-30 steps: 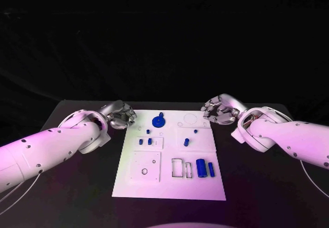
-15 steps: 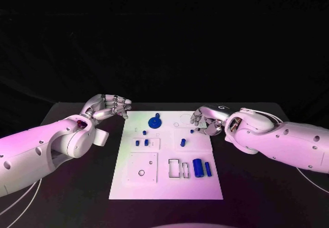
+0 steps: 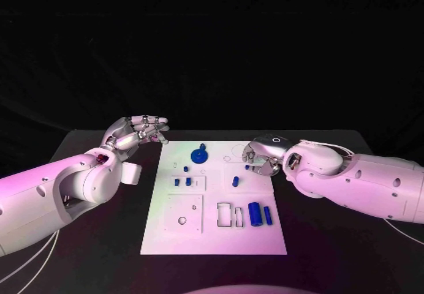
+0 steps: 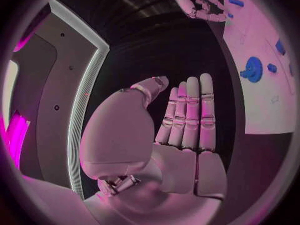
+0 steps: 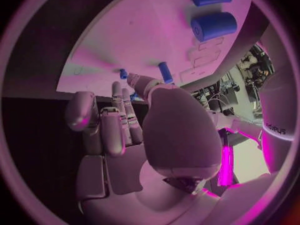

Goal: Assemble the parts on the task board

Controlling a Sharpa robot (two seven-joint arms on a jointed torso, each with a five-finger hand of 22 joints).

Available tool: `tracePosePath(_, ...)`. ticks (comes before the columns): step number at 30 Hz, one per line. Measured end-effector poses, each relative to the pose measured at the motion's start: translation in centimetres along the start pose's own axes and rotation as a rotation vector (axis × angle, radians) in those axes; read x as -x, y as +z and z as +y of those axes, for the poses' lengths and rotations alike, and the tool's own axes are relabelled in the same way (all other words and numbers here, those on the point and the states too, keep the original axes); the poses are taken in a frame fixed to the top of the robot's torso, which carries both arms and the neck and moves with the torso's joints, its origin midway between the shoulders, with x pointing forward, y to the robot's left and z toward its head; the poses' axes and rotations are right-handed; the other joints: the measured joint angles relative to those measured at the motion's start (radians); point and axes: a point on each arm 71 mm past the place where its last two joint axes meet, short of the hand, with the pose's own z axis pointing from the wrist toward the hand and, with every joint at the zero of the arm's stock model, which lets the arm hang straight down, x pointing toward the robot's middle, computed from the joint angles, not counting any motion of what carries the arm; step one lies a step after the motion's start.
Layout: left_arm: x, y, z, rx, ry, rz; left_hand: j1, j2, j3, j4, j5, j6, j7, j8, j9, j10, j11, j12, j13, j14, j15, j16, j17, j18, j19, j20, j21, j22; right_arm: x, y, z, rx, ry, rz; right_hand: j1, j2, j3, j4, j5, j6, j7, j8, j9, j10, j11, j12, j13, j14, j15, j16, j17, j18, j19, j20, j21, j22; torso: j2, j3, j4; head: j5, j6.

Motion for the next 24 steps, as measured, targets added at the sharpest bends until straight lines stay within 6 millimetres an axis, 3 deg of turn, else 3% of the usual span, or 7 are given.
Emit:
tracePosePath(2, 0.0, 0.0, 0.0, -0.004, -0.008, -0.002, 0.000, 0.000, 0.000, 0.000, 0.000, 0.000, 0.000, 0.000, 0.000, 0.000, 0.000, 0.000, 0.000, -0.003, 0.003, 0.000, 0.000, 0.000, 0.000, 0.000, -0.004, -0.001, -0.2, 0.1, 0.1, -0.001, -0.007, 0.004, 0.000, 0.000, 0.009, -0.009, -0.011, 0.012, -0.002, 0.000, -0.001, 0.012, -0.002, 0.000, -0.008, 0.000, 0.000, 0.000, 0.003, 0.000, 0.005, 0.002, 0.007, 0.006, 0.000, 0.0001, -0.0001, 0.000, -0.001)
tracePosePath(4, 0.0, -0.1, -0.1, -0.007, -0.016, -0.004, 0.000, 0.000, 0.000, 0.000, 0.000, 0.000, 0.000, 0.000, 0.000, 0.000, 0.000, 0.000, 0.000, -0.003, 0.003, 0.000, 0.000, 0.000, 0.000, 0.000, -0.004, -0.001, -0.3, 0.2, 0.2, -0.001, -0.014, 0.008, 0.003, 0.003, 0.020, -0.014, -0.019, 0.020, -0.002, 0.000, -0.001, 0.021, -0.004, 0.000, -0.013, 0.000, 0.000, 0.000, 0.005, -0.013, 0.009, -0.002, 0.014, 0.011, 0.000, 0.0000, 0.0000, -0.001, -0.002)
tracePosePath(10, 0.0, -0.1, -0.2, -0.012, -0.030, -0.009, 0.000, 0.000, -0.003, -0.003, 0.000, -0.003, 0.003, -0.004, 0.000, 0.000, 0.000, 0.000, 0.000, -0.003, 0.003, 0.000, 0.000, 0.000, 0.000, 0.000, -0.004, -0.002, -0.7, 0.5, 0.4, -0.007, -0.032, 0.011, 0.005, 0.021, 0.040, -0.035, -0.039, 0.040, -0.009, 0.000, -0.001, 0.050, -0.011, 0.000, -0.023, 0.000, 0.000, 0.005, 0.009, -0.013, 0.013, -0.004, 0.029, 0.026, 0.000, 0.0008, 0.0007, 0.000, -0.005)
tracePosePath(24, 0.2, -0.3, -0.2, -0.011, -0.039, -0.016, 0.004, 0.004, -0.005, -0.006, 0.000, -0.003, 0.003, -0.004, -0.001, 0.000, 0.000, -0.004, 0.000, -0.003, 0.003, -0.004, -0.001, 0.000, 0.003, -0.004, -0.008, -0.005, -1.4, 1.0, 0.6, -0.015, -0.075, 0.014, 0.001, 0.025, 0.050, -0.044, -0.044, 0.049, -0.010, 0.000, -0.001, 0.062, -0.016, 0.000, -0.027, 0.004, -0.004, 0.009, 0.015, -0.013, 0.019, -0.005, 0.041, 0.037, -0.001, 0.0015, -0.0004, 0.002, -0.010)
